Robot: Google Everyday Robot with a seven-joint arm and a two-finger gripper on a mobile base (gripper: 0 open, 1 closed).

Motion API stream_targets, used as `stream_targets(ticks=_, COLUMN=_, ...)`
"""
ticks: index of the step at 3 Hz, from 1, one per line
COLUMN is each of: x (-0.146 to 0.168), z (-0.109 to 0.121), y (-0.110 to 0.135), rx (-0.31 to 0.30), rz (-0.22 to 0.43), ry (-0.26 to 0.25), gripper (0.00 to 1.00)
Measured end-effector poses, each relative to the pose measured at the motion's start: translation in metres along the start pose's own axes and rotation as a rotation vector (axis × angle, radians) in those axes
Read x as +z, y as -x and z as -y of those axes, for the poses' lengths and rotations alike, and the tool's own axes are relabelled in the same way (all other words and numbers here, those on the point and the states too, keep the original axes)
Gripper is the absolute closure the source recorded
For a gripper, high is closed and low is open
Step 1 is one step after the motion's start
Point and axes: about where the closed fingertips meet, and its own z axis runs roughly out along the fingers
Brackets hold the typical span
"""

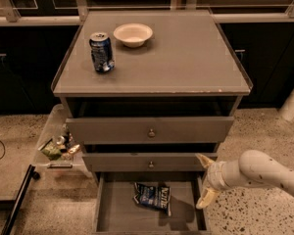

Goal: Pick blue chip bag from bottom drawer and place on counter

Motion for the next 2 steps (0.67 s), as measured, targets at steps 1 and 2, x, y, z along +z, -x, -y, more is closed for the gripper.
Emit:
stream_targets(ticks=1, x=0.0, z=-0.002, y=0.003, rx=-0.002, rz=0.0, ry=-0.006, gripper=0.0)
stream_targets(ticks=2, x=0.022, z=0.004, y=-0.002, rx=0.034, rz=0.058, ry=-0.061, gripper=0.0)
